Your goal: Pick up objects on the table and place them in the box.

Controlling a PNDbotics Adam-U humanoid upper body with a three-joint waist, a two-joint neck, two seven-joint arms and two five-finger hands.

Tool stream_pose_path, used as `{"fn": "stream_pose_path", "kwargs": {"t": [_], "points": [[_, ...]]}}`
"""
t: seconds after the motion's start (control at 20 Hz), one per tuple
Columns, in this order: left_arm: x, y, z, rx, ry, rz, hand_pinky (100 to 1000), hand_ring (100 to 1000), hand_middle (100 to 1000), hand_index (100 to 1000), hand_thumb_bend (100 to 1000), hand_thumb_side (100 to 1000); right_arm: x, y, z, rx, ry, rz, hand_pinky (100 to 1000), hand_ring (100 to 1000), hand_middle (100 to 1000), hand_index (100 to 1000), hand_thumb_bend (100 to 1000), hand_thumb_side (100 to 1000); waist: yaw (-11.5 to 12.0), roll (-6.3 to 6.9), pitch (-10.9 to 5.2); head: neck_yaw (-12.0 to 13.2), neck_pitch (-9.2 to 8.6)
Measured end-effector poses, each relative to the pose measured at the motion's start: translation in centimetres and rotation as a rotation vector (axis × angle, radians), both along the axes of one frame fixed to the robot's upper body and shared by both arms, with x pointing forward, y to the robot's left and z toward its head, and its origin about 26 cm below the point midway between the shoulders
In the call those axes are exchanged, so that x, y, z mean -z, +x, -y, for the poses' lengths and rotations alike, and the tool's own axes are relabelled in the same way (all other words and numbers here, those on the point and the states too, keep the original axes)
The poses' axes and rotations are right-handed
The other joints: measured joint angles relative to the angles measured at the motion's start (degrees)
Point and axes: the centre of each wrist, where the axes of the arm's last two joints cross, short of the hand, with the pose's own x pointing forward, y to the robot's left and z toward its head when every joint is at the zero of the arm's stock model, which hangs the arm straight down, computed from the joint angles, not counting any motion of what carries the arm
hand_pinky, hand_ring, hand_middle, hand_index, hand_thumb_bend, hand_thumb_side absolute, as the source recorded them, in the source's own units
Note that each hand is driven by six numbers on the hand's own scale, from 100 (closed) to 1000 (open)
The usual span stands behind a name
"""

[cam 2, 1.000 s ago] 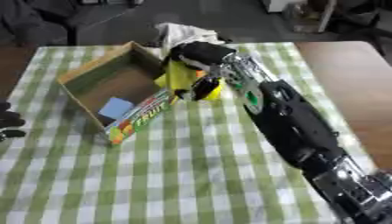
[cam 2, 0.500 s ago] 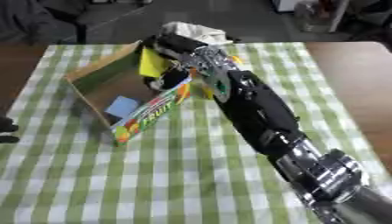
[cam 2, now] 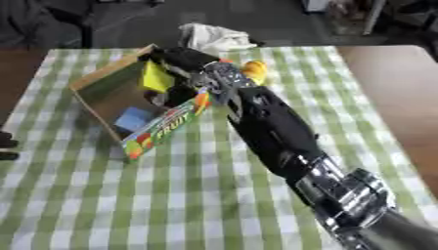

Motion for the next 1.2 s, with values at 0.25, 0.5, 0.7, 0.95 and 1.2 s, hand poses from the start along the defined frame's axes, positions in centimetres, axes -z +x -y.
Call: {"fn": "stream_pose_path", "kwargs": {"t": [0.25,0.5,0.7,0.95,1.2], "points": [[0.0,0.0,0.0,0.0,0.001,0.0,645,677,607,778,162,695,-1.2,-0.3,0.0,-0.052,-0.047,-0.018,893,956,923,1000,370,509,-0.8,-0.05,0.02,0.09,0.0],[0.0,0.0,-0.2,-0.01,0.002,-0.001,645,676,608,778,163,695,-3.0,-1.4,2.2,-0.061,-0.003,-0.018,872,946,846,935,292,328,-2.77,-0.51,-0.05,0.97,0.0],[0.2,-0.2,-0.5,-0.026,0.003,-0.008,645,677,608,778,162,696,-3.5,-2.6,5.8,0.035,0.058,-0.058,868,947,843,926,268,327,-4.73,-0.68,-0.37,1.93,0.0],[0.3,-0.2,-0.6,-0.037,0.003,-0.008,645,678,608,778,161,696,-2.1,-2.9,9.0,0.195,0.079,-0.145,865,947,841,926,247,363,-5.59,-0.62,-0.51,2.63,0.0],[0.4,-0.3,-0.7,-0.039,0.004,-0.011,645,678,608,778,161,696,-0.2,-2.3,10.2,0.262,0.063,-0.214,865,947,841,926,247,363,-5.65,-0.37,-0.56,2.81,0.0]]}}
